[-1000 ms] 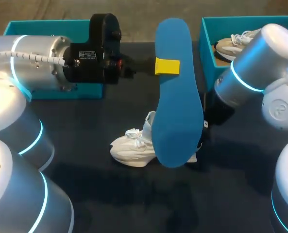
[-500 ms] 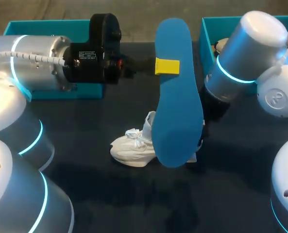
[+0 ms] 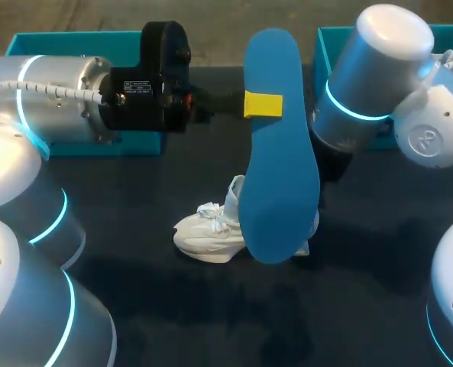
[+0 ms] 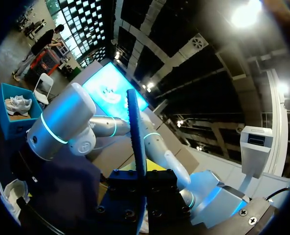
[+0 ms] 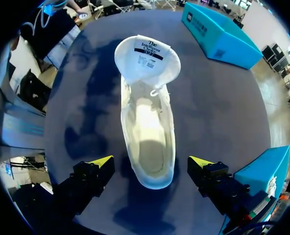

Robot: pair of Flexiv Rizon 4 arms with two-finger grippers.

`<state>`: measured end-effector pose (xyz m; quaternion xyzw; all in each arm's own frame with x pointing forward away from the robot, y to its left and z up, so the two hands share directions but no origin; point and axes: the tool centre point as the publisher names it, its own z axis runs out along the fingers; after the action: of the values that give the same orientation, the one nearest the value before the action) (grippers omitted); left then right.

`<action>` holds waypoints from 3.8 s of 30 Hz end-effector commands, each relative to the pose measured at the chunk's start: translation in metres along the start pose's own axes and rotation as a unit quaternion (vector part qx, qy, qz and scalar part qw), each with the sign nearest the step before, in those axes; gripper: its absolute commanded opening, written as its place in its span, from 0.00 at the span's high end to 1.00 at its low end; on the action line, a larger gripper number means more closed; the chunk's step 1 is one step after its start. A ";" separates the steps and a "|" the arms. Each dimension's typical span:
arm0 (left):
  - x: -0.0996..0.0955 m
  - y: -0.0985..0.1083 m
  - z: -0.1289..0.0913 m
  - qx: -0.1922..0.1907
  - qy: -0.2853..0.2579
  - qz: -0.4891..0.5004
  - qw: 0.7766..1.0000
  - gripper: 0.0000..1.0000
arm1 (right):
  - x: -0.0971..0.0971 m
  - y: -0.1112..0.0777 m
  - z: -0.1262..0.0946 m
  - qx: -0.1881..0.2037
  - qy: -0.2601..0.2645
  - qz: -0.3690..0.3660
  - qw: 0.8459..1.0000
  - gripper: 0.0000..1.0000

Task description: Take the shoe out of the shoebox, open the shoe tongue, remove and reinsert the insole, then place the shoe into the shoebox

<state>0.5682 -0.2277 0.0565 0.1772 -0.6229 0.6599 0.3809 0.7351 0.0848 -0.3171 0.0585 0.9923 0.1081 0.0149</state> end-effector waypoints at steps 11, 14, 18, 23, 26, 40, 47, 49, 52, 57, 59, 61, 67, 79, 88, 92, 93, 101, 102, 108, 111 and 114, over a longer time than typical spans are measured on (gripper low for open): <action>0.000 0.003 0.000 0.001 -0.001 0.000 1.000 1.00 | 0.002 0.003 0.004 0.016 0.003 0.010 1.000 0.00; 0.000 0.003 0.000 0.001 -0.001 0.000 1.000 1.00 | 0.001 0.003 0.003 0.022 0.006 0.011 1.000 0.00; 0.000 0.003 0.000 0.001 -0.001 0.000 1.000 1.00 | 0.001 0.003 0.000 0.036 0.000 0.012 0.999 0.00; 0.000 0.003 0.000 0.001 -0.001 0.000 1.000 1.00 | -0.006 0.006 0.001 0.056 0.004 0.010 0.998 0.00; 0.000 0.003 0.000 0.001 -0.001 0.000 1.000 1.00 | -0.008 0.005 0.001 0.057 0.003 0.008 0.998 0.00; 0.000 0.003 0.000 0.001 -0.001 0.000 1.000 1.00 | -0.007 0.009 0.001 0.077 0.006 -0.004 0.997 0.00; 0.000 0.003 0.000 0.001 -0.001 0.000 1.000 1.00 | -0.007 0.009 0.001 0.077 0.006 -0.004 0.997 0.00; 0.000 0.003 0.000 0.001 -0.001 0.000 1.000 1.00 | -0.007 0.009 0.001 0.077 0.006 -0.004 0.997 0.00; 0.000 0.003 0.000 0.001 -0.001 0.000 1.000 1.00 | -0.007 0.009 0.001 0.077 0.006 -0.004 0.997 0.00; 0.000 0.003 0.000 0.001 -0.001 0.000 1.000 1.00 | -0.011 0.012 0.005 0.073 0.003 0.000 0.997 0.00; 0.000 0.003 0.000 0.001 -0.001 0.000 1.000 1.00 | -0.016 0.016 0.010 0.073 -0.001 -0.004 0.997 0.00; 0.000 0.003 0.000 0.001 -0.001 0.000 1.000 1.00 | -0.022 0.022 0.015 0.072 0.000 -0.015 0.997 0.00; 0.000 0.003 0.000 0.001 -0.001 0.000 1.000 1.00 | -0.032 0.032 0.034 0.070 0.007 -0.018 0.997 0.00; 0.000 0.003 0.000 0.001 -0.001 0.000 1.000 1.00 | -0.036 0.030 0.056 0.062 0.012 -0.013 0.998 0.00; 0.000 0.003 0.000 0.001 -0.001 0.000 1.000 1.00 | -0.043 0.029 0.071 0.059 0.021 -0.011 0.998 0.00; 0.000 0.003 0.000 0.001 -0.001 0.000 1.000 1.00 | -0.046 0.027 0.080 0.057 0.027 0.003 0.998 0.07; 0.000 0.003 0.000 0.001 -0.001 0.000 1.000 1.00 | -0.046 0.027 0.082 0.057 0.028 0.002 0.998 0.14; 0.000 0.003 0.000 0.001 -0.001 0.000 1.000 1.00 | -0.044 0.025 0.091 0.056 0.036 0.009 0.998 0.54; 0.000 0.003 0.000 0.001 -0.001 0.000 1.000 1.00 | -0.044 0.026 0.093 0.055 0.038 0.009 0.998 0.54; 0.000 0.003 0.000 0.001 -0.001 0.000 1.000 1.00 | -0.042 0.026 0.101 0.049 0.046 0.015 0.998 0.60; 0.000 0.003 0.000 0.001 -0.001 0.000 1.000 1.00 | -0.039 0.026 0.100 0.049 0.052 0.018 0.997 0.70; 0.000 0.003 0.000 0.001 -0.001 0.000 1.000 1.00 | -0.035 0.025 0.098 0.048 0.059 0.023 0.997 1.00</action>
<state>0.5682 -0.2276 0.0565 0.1772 -0.6229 0.6600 0.3809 0.7768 0.1262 -0.4064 0.0738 0.9940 0.0644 -0.0482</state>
